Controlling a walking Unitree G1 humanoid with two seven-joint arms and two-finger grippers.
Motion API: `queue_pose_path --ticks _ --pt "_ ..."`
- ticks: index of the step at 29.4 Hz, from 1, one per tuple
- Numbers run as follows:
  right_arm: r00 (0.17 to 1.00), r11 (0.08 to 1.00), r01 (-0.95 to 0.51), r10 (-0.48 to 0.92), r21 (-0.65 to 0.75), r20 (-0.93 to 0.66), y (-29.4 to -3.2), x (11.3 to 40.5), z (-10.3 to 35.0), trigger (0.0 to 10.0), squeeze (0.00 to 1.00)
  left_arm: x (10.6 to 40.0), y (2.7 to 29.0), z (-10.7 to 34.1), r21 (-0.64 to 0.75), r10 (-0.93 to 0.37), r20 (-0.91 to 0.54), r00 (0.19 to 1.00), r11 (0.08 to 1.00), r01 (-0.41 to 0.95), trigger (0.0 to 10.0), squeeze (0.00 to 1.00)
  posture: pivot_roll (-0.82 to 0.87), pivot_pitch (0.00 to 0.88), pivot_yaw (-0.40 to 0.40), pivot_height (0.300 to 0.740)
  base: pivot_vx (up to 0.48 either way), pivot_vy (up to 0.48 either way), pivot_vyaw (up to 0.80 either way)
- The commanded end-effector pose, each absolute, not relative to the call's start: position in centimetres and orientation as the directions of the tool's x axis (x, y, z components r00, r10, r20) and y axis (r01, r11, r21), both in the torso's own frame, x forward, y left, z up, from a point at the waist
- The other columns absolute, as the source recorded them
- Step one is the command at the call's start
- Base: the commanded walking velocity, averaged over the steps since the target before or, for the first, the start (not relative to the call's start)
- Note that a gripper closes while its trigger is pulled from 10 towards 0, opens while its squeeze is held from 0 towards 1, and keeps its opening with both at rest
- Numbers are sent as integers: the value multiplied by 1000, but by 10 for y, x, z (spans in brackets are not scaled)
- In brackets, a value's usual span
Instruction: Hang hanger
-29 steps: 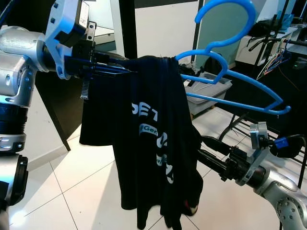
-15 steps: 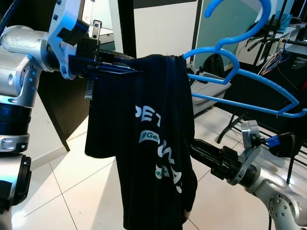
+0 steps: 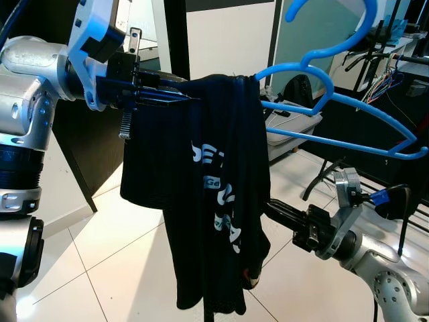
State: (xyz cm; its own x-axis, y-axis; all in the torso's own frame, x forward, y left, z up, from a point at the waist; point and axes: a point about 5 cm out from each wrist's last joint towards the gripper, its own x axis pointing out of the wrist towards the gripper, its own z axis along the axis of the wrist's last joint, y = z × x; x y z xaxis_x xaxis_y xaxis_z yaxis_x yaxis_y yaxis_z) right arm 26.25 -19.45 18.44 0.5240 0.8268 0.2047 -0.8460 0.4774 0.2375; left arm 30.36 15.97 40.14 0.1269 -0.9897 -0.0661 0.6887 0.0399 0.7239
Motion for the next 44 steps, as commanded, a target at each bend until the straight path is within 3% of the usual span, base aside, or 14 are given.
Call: queue_pose_path --ticks 1,4,6,12,27,44 --pt "555 513 -830 797 217 240 -200 266 191 0 0 305 162 402 730 -988 -52 149 64 681 10000 0 -30 0 33 740 0 0 0" --pt "594 556 -804 760 210 264 -207 270 195 0 0 307 164 398 723 -985 -58 164 72 687 10000 0 -31 0 34 740 0 0 0" --pt "712 692 -697 636 188 297 -232 279 207 0 0 317 179 381 712 -958 -102 267 117 693 10000 0 -34 0 36 740 0 0 0" --pt "786 784 -595 521 179 332 -257 283 219 0 0 321 197 365 687 -928 -126 350 173 705 10000 0 -33 0 34 740 0 0 0" --pt "795 791 -587 523 173 309 -261 282 218 0 0 317 212 368 686 -916 -91 390 225 691 10000 0 -28 0 16 740 0 0 0" --pt "812 811 -561 498 169 305 -267 282 220 0 0 307 227 359 631 -898 -281 340 94 770 10000 0 -33 0 22 740 0 0 0"
